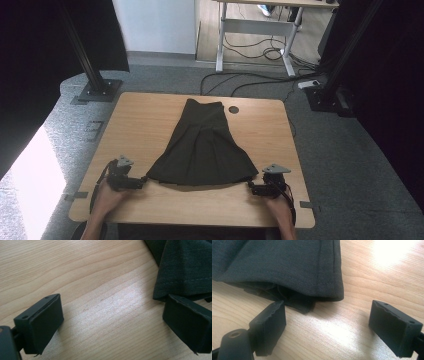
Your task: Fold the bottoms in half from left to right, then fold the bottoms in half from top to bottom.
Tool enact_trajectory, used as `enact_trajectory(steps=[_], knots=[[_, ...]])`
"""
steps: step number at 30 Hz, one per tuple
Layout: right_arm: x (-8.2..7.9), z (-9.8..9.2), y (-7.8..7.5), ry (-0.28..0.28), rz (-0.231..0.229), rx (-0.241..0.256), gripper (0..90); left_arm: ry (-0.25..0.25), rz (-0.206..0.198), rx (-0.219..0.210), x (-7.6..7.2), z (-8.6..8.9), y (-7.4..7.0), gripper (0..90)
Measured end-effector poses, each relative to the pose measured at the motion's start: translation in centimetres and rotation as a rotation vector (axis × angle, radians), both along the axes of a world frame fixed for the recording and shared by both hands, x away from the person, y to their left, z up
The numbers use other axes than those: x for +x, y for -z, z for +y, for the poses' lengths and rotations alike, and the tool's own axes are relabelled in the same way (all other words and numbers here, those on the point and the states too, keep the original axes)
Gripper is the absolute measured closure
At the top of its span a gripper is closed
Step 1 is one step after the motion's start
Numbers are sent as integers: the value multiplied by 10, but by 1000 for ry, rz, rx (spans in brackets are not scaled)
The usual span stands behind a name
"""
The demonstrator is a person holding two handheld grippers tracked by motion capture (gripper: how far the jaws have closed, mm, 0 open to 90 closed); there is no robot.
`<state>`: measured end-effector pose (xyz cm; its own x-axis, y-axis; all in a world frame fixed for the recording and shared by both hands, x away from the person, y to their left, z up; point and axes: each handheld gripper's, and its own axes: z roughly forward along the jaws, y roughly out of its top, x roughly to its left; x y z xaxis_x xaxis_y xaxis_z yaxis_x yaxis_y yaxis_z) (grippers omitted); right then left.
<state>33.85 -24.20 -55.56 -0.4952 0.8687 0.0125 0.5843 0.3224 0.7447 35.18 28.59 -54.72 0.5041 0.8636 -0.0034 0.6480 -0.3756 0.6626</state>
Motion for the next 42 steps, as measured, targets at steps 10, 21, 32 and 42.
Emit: enact_trajectory(steps=[10,21,32,42], knots=[[-1,-1,-5,28,20,14,134,3,28,6,-1,3,-3,10],[7,2,-37,-35,-6,61,135,66,-72,-9,-2,-29,-46,0],[55,29,-50,-80,19,40,136,166,-96,-63,14,-85,-72,0],[93,47,-39,-75,48,-2,137,144,-32,17,36,-121,-45,0]])
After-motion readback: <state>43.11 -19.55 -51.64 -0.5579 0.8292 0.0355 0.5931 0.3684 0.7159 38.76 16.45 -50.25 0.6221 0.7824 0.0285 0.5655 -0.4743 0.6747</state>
